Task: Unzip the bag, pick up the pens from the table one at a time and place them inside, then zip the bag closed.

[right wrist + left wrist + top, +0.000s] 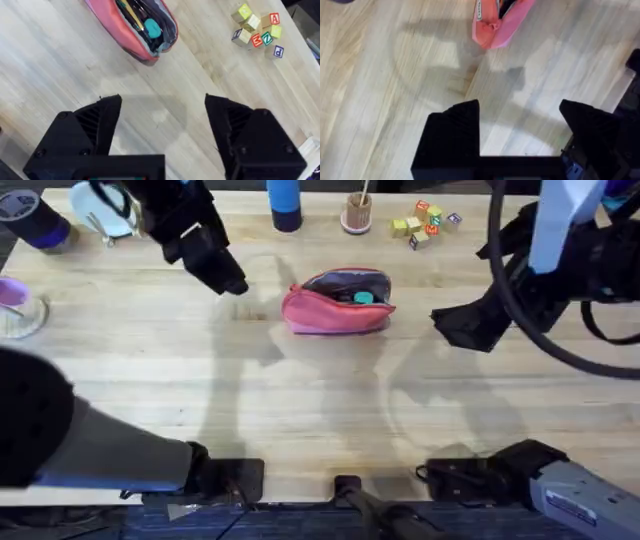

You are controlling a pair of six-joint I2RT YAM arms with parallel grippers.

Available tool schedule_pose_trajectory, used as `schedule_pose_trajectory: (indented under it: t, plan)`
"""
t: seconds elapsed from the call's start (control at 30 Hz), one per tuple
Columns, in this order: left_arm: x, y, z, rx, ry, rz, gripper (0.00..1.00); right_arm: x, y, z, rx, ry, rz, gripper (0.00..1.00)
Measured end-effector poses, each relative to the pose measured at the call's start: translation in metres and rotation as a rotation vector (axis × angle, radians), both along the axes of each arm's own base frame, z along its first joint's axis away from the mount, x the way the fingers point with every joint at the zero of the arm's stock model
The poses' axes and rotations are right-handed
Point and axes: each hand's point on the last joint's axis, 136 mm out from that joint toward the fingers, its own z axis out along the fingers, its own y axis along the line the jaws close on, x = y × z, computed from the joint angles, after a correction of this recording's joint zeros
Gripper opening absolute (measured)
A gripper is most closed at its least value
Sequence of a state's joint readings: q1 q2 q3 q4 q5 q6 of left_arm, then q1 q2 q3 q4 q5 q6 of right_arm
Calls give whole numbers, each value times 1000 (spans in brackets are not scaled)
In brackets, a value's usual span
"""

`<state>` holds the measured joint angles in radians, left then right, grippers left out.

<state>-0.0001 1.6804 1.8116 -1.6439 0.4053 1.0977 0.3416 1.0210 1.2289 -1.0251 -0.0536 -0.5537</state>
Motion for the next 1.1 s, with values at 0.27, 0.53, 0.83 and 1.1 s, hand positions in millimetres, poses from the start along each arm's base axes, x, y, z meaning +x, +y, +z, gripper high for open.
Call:
schedule_pose_trajectory:
  t: [0.27,0.53,0.83,1.1]
  plan:
    - [-12,18,-20,-6,-9,44,995,0,0,0,0,0,0,997]
    - [-32,19,-69,-73,33,-33,995,0,0,0,0,0,0,997]
    - [-22,24,-103,-177,-49,-32,995,0,0,0,0,0,0,998]
    - [-14,15,-88,-305,-196,-146,996,0,0,0,0,0,0,998]
